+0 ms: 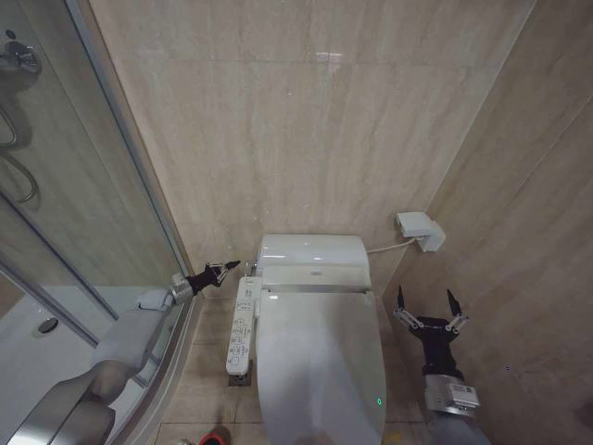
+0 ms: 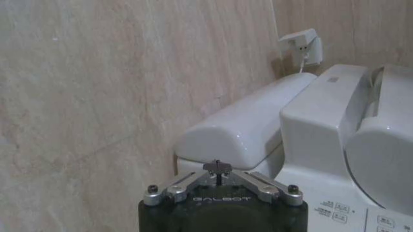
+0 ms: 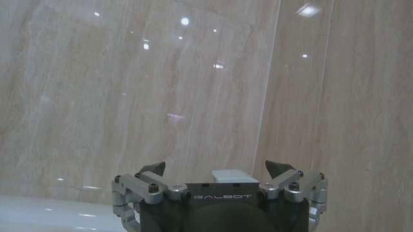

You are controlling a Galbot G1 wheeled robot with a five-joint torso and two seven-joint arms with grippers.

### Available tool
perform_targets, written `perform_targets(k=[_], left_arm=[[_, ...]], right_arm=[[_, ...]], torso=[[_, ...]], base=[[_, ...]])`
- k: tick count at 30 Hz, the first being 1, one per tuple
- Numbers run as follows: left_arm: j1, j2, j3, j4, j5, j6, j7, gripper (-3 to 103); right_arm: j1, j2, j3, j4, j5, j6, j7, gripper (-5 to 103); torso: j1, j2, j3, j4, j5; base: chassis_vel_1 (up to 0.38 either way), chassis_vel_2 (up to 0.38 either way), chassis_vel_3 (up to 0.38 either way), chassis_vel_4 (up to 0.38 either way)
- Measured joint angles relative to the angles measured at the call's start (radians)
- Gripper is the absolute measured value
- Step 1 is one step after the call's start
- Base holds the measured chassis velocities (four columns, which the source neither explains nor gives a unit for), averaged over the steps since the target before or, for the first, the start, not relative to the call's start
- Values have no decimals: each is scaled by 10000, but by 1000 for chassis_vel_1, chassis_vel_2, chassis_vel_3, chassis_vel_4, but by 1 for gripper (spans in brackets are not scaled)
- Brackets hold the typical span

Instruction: Open the toilet lid, clean the toilet bowl with a toilet brush, close the toilet lid, and flush.

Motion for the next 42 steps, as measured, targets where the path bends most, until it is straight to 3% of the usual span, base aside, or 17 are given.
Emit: perform_targets(k=[25, 31, 42], left_arm=[[286, 53, -107, -271, -23, -93, 98, 0], [340, 26, -116, -297, -23, -93, 128, 0], [282, -20, -68, -189, -6, -84, 255, 0]], right_arm=[[0, 0, 0, 0, 0, 0, 0, 100], [0, 0, 0, 0, 0, 0, 0, 100], [-1, 0, 0, 0, 0, 0, 0, 100]], torso=[[-1, 0, 0, 5, 3], [4, -2, 1, -5, 1], [-3, -1, -1, 4, 0]], base=[[-23, 0, 26, -1], [-87, 7, 82, -18], [0, 0, 0, 0]])
